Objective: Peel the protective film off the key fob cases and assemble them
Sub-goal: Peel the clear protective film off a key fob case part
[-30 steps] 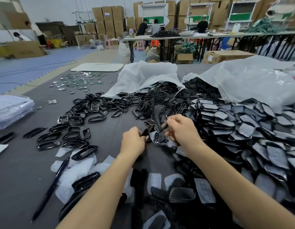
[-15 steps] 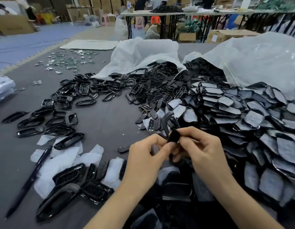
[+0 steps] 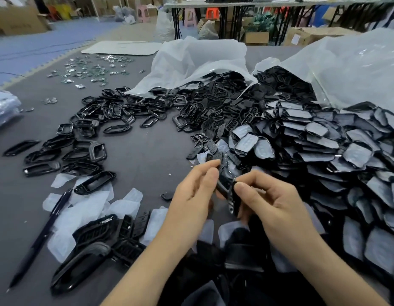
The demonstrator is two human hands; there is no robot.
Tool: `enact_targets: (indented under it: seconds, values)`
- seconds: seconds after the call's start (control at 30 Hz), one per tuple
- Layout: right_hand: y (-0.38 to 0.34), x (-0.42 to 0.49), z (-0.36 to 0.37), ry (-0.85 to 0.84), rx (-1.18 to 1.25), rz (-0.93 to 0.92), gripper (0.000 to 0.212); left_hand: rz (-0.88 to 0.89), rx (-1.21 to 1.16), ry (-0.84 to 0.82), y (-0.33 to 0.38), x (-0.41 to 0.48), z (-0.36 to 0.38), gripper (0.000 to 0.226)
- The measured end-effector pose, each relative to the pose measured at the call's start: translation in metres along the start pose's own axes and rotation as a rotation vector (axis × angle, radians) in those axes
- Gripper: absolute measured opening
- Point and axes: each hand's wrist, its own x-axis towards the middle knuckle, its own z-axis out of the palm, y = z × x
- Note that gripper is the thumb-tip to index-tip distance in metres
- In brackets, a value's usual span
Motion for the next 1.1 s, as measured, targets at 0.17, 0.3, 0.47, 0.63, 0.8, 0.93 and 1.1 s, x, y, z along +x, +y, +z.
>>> enact_targets:
  seconds: [0.17, 0.3, 0.47, 0.63, 0.8, 0.93, 1.1]
  values:
    - [-0.001, 0.003, 0.000, 0.016, 0.064, 0.037, 0.016, -0.045, -0.077, 0.109, 0.003, 0.004, -0.004, 0.016]
    - [0.003, 0.008, -0.006, 0.175, 0.149, 0.105, 0.011, -0.029, -0.131, 0.187, 0.001, 0.006, -0.008, 0.015]
    - [0.006, 0.008, -0.009, 0.210, 0.202, 0.142, 0.008, -0.046, -0.128, 0.181, -0.001, 0.007, -0.008, 0.011]
    - [0.002, 0.008, -0.015, 0.186, 0.306, 0.101, 0.008, 0.000, -0.200, 0.148, 0.005, 0.005, -0.007, 0.017]
    - [-0.005, 0.007, -0.016, 0.116, 0.271, 0.052, 0.008, -0.044, -0.259, 0.181, 0.001, 0.006, -0.008, 0.018]
    - [-0.007, 0.006, -0.017, 0.130, 0.254, 0.036, 0.019, -0.061, -0.326, 0.221, -0.001, 0.007, -0.007, 0.025]
    - [-0.006, 0.006, -0.017, 0.171, 0.154, -0.009, 0.019, -0.075, -0.433, 0.217, -0.001, 0.009, -0.011, 0.027]
